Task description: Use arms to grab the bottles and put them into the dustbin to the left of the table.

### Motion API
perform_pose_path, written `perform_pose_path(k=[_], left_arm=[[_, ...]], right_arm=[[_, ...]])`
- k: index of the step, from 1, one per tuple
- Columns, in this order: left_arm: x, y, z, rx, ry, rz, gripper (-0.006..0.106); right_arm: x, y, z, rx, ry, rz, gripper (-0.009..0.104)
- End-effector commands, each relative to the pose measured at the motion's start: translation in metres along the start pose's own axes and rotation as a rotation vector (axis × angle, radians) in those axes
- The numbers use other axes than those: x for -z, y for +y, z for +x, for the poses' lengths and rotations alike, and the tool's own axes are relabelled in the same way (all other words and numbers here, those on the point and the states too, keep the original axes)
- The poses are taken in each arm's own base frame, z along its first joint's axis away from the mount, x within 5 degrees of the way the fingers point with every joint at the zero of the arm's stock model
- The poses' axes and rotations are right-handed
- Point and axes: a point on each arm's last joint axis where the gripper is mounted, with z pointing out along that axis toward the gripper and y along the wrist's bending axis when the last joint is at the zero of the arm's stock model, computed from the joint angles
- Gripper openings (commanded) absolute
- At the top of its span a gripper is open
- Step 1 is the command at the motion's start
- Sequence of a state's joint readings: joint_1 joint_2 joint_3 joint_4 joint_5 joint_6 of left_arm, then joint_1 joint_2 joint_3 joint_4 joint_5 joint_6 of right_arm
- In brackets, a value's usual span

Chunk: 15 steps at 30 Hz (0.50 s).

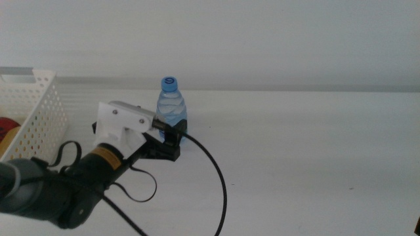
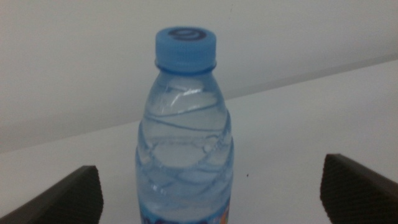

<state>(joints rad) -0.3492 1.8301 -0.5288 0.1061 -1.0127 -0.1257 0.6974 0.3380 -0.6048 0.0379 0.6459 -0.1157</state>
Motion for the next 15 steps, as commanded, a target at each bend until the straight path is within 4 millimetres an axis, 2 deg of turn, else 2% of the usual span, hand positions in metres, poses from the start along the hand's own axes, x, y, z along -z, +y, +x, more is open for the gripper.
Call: perform_pose_path(k=[1,6,15], left_arm=[[-0.008,0.0,-0.002,0.008,0.002,0.006,0.094],[-0.022,0.002,-0.004,0.003,0.044,-0.003,0.094],[-0.046,0.006,0.004,0.015,0.059,-0.02,0.094]], right_arm=[[0.0,0.0,-0.001,0.006,-0.017,0.001,0.091],[0.0,0.0,-0.001,0.006,-0.017,0.001,0.091],[0.0,0.0,-0.001,0.006,-0.017,0.001,0.091]])
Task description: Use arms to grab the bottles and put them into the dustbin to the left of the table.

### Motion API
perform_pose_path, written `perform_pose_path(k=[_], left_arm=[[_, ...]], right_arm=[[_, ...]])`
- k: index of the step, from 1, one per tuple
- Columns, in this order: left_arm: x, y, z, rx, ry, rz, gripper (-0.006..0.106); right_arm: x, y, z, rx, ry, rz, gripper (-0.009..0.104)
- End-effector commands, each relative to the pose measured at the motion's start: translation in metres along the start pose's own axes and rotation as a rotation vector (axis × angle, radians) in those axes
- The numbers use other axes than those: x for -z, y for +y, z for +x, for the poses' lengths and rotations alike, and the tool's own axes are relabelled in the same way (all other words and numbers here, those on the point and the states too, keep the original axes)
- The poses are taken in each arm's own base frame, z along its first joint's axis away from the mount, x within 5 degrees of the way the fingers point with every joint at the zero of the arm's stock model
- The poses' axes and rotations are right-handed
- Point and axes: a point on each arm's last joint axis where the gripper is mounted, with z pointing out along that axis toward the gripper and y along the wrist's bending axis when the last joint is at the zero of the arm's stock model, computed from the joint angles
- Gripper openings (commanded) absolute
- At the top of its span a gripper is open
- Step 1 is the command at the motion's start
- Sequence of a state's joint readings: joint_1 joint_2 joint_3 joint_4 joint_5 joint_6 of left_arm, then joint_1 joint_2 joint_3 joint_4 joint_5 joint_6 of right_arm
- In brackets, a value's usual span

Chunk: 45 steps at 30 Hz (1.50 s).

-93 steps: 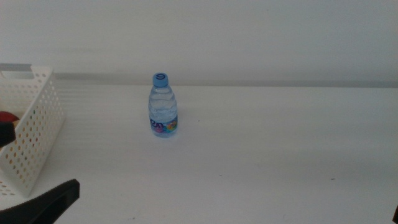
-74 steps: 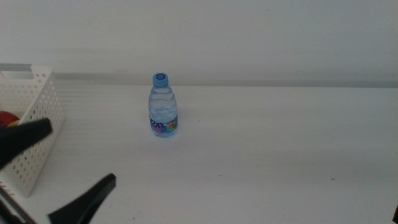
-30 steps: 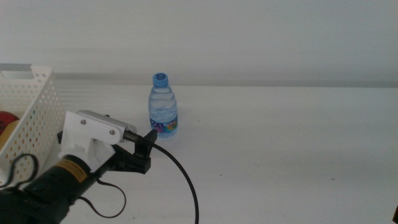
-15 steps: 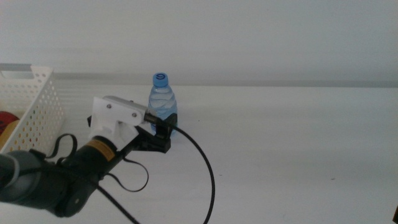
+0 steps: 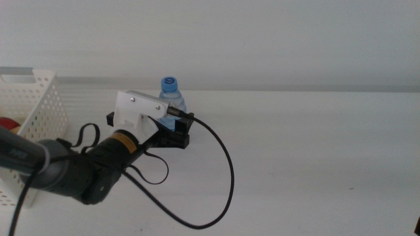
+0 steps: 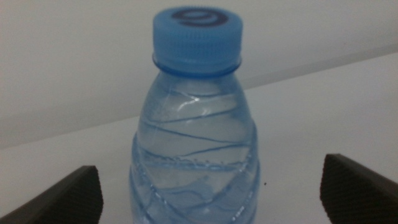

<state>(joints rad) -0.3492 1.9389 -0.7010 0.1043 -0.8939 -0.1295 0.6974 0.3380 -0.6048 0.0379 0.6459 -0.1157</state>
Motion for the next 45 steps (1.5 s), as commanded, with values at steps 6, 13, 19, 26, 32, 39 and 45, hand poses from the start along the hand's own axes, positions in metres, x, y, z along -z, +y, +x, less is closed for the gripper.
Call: perform_pose_path(k=[6,13,19,26,32,39,45], left_arm=[[-0.023,0.004,0.01,0.019,0.021,-0.012,0.094],[-0.042,0.005,0.017,0.016,0.022,-0.009,0.094],[-0.057,0.008,0.017,0.006,0.003,-0.018,0.094],[-0.066,0.012,0.025,-0.002,0.02,-0.049,0.09],[-0.061,0.013,0.017,-0.055,0.005,-0.016,0.054],[-0.017,0.014,-0.009,-0.073,0.117,-0.054,0.001],[0.033,0.011,-0.039,-0.067,0.261,-0.103,-0.002]], right_arm=[[0.0,0.0,-0.001,0.006,-0.017,0.001,0.091],[0.0,0.0,-0.001,0.006,-0.017,0.001,0.091],[0.0,0.0,-0.001,0.006,-0.017,0.001,0.091],[0.0,0.0,-0.001,0.006,-0.017,0.001,0.091],[0.0,0.0,-0.001,0.006,-0.017,0.001,0.091],[0.0,0.0,-0.001,0.006,-0.017,0.001,0.091],[0.0,0.0,-0.001,0.006,-0.017,0.001,0.091]])
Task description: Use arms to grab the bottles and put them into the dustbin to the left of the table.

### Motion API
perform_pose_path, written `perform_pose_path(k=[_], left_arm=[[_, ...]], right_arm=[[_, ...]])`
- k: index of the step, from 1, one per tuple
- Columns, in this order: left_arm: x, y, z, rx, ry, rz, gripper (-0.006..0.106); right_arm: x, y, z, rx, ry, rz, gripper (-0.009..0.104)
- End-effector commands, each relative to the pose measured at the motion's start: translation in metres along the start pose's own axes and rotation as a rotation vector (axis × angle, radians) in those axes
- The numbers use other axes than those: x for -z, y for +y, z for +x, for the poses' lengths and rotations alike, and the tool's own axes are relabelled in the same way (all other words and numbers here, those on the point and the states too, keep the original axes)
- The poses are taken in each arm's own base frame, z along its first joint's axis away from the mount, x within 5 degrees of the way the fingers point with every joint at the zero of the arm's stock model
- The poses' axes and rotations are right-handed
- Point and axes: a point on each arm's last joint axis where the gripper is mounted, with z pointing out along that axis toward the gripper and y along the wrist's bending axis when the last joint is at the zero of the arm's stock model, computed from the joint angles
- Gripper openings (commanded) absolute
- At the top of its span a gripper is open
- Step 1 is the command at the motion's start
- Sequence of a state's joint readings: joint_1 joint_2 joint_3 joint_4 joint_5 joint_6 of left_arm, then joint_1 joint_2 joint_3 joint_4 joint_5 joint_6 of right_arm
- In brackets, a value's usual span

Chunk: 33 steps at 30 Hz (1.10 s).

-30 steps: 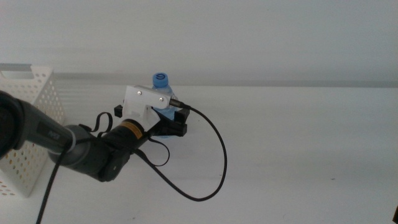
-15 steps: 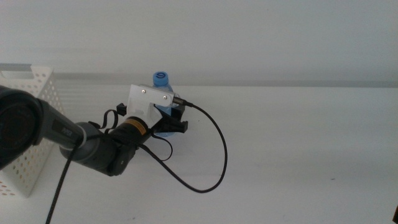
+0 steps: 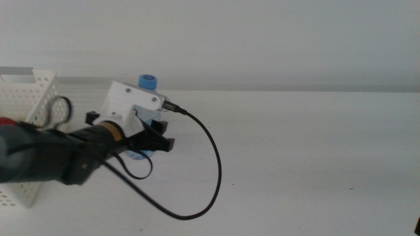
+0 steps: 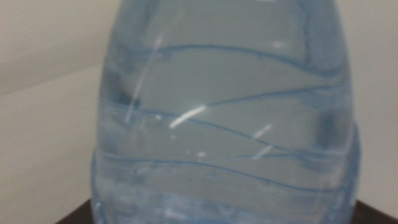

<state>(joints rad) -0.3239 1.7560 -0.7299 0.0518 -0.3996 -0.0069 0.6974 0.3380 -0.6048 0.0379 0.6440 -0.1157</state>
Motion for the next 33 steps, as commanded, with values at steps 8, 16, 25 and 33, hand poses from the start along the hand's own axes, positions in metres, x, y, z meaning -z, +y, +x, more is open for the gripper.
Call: perform_pose_path(k=[8,16,25,33], left_arm=[[0.089,0.006,-0.033,0.005,0.187,-0.031,-0.002],[0.134,0.032,-0.057,-0.088,0.426,-0.114,-0.002],[0.172,0.092,-0.114,-0.126,0.532,-0.187,-0.002],[0.156,0.175,-0.109,-0.191,0.696,-0.255,-0.002]], right_arm=[[0.0,0.0,0.0,0.006,-0.015,0.001,0.091],[0.0,0.0,0.0,0.006,-0.015,0.001,0.091],[0.0,0.0,0.0,0.006,-0.015,0.001,0.091],[0.0,0.0,0.0,0.006,-0.015,0.001,0.091]])
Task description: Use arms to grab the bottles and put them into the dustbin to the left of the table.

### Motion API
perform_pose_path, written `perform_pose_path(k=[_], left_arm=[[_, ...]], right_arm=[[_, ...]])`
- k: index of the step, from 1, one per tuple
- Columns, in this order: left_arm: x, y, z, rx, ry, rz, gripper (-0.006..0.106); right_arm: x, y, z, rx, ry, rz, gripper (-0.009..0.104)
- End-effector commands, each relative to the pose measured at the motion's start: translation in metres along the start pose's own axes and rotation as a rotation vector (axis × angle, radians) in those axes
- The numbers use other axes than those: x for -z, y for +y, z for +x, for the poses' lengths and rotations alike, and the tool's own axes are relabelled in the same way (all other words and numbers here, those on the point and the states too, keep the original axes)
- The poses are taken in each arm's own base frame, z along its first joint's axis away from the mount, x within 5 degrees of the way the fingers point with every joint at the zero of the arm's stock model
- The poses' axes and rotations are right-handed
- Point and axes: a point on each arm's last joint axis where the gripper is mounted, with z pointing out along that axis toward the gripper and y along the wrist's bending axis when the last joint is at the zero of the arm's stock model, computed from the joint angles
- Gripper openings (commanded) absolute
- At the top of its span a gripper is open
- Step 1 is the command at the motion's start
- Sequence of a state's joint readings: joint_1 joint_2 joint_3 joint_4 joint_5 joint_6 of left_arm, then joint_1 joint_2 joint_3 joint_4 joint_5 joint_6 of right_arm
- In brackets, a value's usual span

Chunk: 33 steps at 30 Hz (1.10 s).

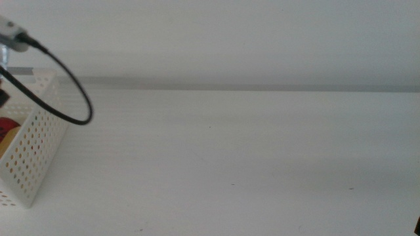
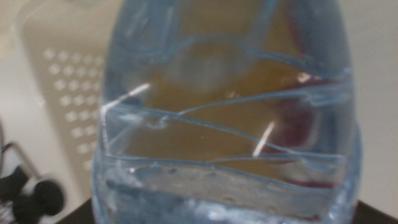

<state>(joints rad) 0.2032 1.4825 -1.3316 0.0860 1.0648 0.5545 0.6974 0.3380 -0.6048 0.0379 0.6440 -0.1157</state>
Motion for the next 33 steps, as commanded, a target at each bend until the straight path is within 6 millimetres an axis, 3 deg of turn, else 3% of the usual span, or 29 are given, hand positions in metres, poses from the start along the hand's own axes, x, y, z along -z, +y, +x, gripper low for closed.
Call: perform_pose_path(k=[1,8,16,22,30,33], left_arm=[[-0.006,0.02,-0.001,-0.024,0.026,-0.028,-0.002],[-0.054,0.051,0.002,0.076,0.021,-0.005,-0.002],[-0.085,0.056,-0.003,0.05,0.015,-0.014,0.008],[-0.103,0.053,0.0,0.052,0.069,0.036,0.035],[-0.106,0.051,0.001,0.059,0.075,0.051,0.089],[-0.094,0.049,0.001,0.074,0.075,0.05,0.094]], right_arm=[[0.0,0.0,0.0,0.006,-0.015,0.001,0.091],[0.0,0.0,0.0,0.006,-0.015,0.001,0.091],[0.0,0.0,0.0,0.006,-0.015,0.001,0.091],[0.0,0.0,0.0,0.006,-0.015,0.001,0.091],[0.0,0.0,0.0,0.006,-0.015,0.001,0.091],[0.0,0.0,0.0,0.006,-0.015,0.001,0.091]])
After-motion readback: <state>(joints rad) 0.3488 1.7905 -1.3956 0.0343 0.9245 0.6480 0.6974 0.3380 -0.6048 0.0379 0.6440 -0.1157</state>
